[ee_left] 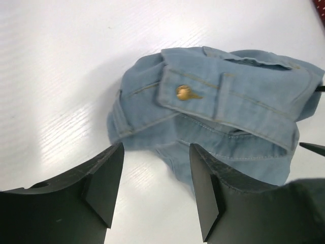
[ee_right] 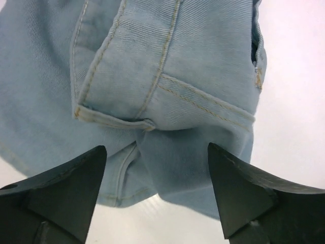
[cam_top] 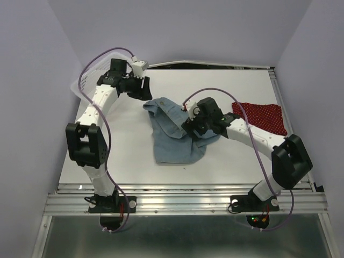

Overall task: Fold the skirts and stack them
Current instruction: Move the skirt to the center of the board, then flatten the skirt out

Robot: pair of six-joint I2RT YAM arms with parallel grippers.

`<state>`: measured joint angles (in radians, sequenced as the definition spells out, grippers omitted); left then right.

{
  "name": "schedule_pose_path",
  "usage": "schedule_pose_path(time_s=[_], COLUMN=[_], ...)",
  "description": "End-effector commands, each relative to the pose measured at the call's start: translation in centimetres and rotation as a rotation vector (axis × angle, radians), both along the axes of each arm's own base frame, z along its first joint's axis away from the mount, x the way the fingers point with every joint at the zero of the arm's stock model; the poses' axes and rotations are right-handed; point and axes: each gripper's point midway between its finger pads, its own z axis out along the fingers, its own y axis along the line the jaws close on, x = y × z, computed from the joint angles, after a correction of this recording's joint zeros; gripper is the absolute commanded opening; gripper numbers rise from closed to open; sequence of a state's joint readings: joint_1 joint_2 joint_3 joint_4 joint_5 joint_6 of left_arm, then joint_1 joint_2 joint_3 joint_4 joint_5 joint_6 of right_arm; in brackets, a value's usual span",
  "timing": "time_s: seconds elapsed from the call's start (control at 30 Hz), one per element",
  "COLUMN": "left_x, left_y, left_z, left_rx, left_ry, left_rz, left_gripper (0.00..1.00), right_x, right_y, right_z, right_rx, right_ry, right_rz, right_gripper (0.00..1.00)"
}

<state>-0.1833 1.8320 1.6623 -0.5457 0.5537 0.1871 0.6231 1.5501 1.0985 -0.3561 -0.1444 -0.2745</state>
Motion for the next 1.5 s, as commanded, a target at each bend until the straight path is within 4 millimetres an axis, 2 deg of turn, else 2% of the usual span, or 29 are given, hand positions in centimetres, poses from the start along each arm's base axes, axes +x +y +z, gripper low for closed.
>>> schedule_pose_path(time_s=[0.0, 0.13, 0.27, 0.33, 0.43, 0.5, 0.6, 0.67, 0.7, 0.77, 0.8, 0.83, 0.87, 0.9, 0.93, 0.97, 1.0, 1.03, 1.07, 1.1, 1.13, 1.23, 1.27, 1.37, 1.4, 1.47], left_x=[-3.6, -4.3, -4.5, -4.7, -4.9, -5.1, -5.3, -5.4, -5.6, -5.6, -5.5, -5.7, -5.6, -6.1, -6.3, -6.4, -6.5, -6.9, -7.0, -7.2, -7.4, -7.4, -7.4, -6.6, -6.1, -5.5], left_y=[-0.6, 0.0, 0.6, 1.2, 1.9, 1.9, 2.1, 2.4, 2.4, 2.5, 2.6, 2.6, 2.6, 2.3, 2.3, 2.2, 1.9, 1.8, 1.6, 1.4, 0.9, -0.2, -1.3, -3.0, -4.0, -4.8], left_z=[3.0, 2.3, 1.8, 0.6, -0.7, -1.5, -2.8, -3.7, -4.1, -4.5, -4.3, -4.5, -4.2, -4.5, -4.7, -4.8, -4.9, -5.4, -5.7, -6.3, -6.6, -7.4, -7.7, -8.2, -8.8, -9.8], left_rx=[-0.058, -0.093, -0.093, -0.078, -0.089, -0.087, -0.084, -0.082, -0.081, -0.087, -0.092, -0.093, -0.098, -0.11, -0.113, -0.117, -0.132, -0.136, -0.138, -0.141, -0.142, -0.139, -0.133, -0.086, -0.049, 0.0], left_ry=[-0.037, 0.009, 0.005, 0.025, 0.05, 0.068, 0.091, 0.107, 0.117, 0.13, 0.126, 0.13, 0.114, 0.122, 0.123, 0.122, 0.123, 0.133, 0.143, 0.158, 0.165, 0.164, 0.156, 0.126, 0.117, 0.101], left_rz=[-0.088, -0.05, -0.007, 0.033, 0.077, 0.078, 0.084, 0.095, 0.097, 0.107, 0.11, 0.108, 0.104, 0.092, 0.089, 0.084, 0.071, 0.06, 0.051, 0.036, 0.018, -0.01, -0.038, -0.065, -0.076, -0.093], left_gripper=[0.66, 0.66, 0.66, 0.65, 0.64, 0.64, 0.63, 0.63, 0.63, 0.63, 0.62, 0.61, 0.6, 0.59, 0.58, 0.56, 0.51, 0.47, 0.45, 0.41, 0.41, 0.4, 0.41, 0.49, 0.51, 0.54], right_x=[3.9, 5.0, 5.6, 6.1, 6.6, 7.1, 7.1, 7.4, 7.8, 8.3, 8.7, 9.0, 9.7, 10.9, 11.4, 12.3, 12.8, 14.1, 14.7, 15.5, 16.4, 16.9, 16.9, 16.5, 16.3, 15.9], right_y=[1.8, 3.0, 4.5, 4.6, 4.9, 5.6, 6.6, 7.0, 7.4, 7.8, 7.8, 7.7, 7.3, 6.2, 5.3, 4.7, 3.8, 1.7, 0.7, -0.1, -1.8, -3.2, -3.8, -4.6, -4.8, -5.7], right_z=[3.0, 2.7, 2.2, 2.0, 2.3, 3.3, 4.2, 4.7, 5.3, 5.8, 6.3, 7.1, 8.2, 10.4, 10.6, 12.8, 13.3, 14.3, 14.6, 16.4, 16.8, 16.4, 15.4, 12.7, 11.8, 9.7], right_rx=[-0.062, -0.112, -0.136, -0.149, -0.154, -0.133, -0.117, -0.112, -0.103, -0.094, -0.092, -0.09, -0.063, -0.036, -0.027, 0.019, 0.022, 0.029, 0.041, 0.065, 0.068, 0.087, 0.073, 0.045, 0.036, 0.021], right_ry=[-0.275, -0.348, -0.41, -0.431, -0.456, -0.494, -0.529, -0.542, -0.551, -0.546, -0.554, -0.565, -0.569, -0.595, -0.586, -0.6, -0.585, -0.586, -0.566, -0.579, -0.569, -0.508, -0.474, -0.408, -0.389, -0.325], right_rz=[0.026, 0.069, 0.139, 0.145, 0.159, 0.171, 0.204, 0.217, 0.217, 0.197, 0.178, 0.155, 0.11, 0.05, 0.012, -0.043, -0.072, -0.132, -0.176, -0.207, -0.25, -0.288, -0.3, -0.326, -0.337, -0.379], right_gripper=[0.89, 0.9, 0.81, 0.77, 0.77, 0.77, 0.71, 0.56, 0.36, 0.06, 0.01, 0.01, 0.01, 0.01, 0.01, 0.01, 0.01, 0.01, 0.01, 0.01, 0.01, 0.01, 0.01, 0.01, 0.01, 0.01])
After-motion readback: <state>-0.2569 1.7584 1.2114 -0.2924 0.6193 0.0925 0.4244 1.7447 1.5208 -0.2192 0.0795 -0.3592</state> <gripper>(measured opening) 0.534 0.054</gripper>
